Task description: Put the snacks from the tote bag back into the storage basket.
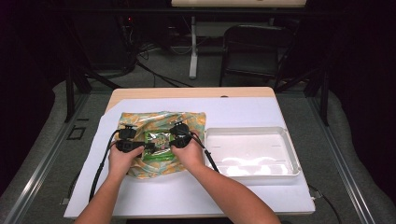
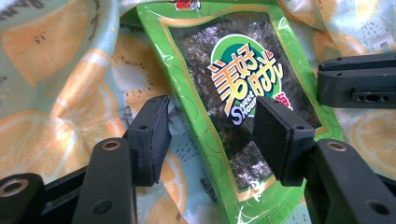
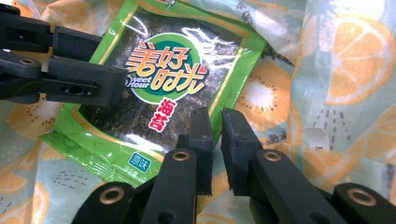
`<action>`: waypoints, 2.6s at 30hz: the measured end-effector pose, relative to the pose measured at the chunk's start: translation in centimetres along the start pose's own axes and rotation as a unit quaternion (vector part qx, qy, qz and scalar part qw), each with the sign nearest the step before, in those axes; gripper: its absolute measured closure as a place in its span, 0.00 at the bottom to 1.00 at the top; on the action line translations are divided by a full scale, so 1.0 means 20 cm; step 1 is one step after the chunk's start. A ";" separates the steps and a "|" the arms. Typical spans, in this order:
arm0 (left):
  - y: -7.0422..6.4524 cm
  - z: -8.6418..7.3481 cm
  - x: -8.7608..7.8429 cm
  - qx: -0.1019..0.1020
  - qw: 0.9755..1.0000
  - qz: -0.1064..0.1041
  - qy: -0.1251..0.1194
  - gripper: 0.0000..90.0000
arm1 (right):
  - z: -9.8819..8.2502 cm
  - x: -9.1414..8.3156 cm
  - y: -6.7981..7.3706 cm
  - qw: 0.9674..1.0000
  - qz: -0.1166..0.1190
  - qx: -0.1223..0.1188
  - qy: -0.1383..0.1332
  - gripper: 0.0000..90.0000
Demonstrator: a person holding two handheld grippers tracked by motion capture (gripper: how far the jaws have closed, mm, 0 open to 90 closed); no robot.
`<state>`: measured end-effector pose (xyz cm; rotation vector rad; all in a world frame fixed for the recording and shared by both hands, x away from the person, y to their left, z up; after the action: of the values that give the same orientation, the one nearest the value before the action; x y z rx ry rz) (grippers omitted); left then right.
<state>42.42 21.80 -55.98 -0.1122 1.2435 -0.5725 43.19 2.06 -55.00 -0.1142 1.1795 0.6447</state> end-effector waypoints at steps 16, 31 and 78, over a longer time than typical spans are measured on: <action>-0.03 0.00 -0.01 0.003 1.000 -0.013 -0.015 0.53 | -0.01 0.00 0.00 1.000 -0.014 -0.007 0.005 0.92; -0.03 0.01 -0.01 -0.005 0.999 -0.042 -0.024 0.53 | -0.01 0.00 -0.01 1.000 -0.014 -0.005 0.001 0.93; -0.04 0.00 -0.07 -0.028 0.994 -0.092 -0.049 0.71 | -0.02 -0.05 -0.03 1.000 0.003 -0.015 0.000 0.82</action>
<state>41.86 21.77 -54.53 -0.3012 1.1602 -0.6834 42.86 1.06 -54.43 -0.1352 1.1707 0.6683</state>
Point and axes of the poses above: each handheld gripper's, and its own axes: x roughly forward along the jaws, z roughly out of its top, y roughly to its left, the point moved 2 cm from there along x, roughly forward along the jaws, and after that the axes turned 13 degrees about y, right-handed, at the moved point
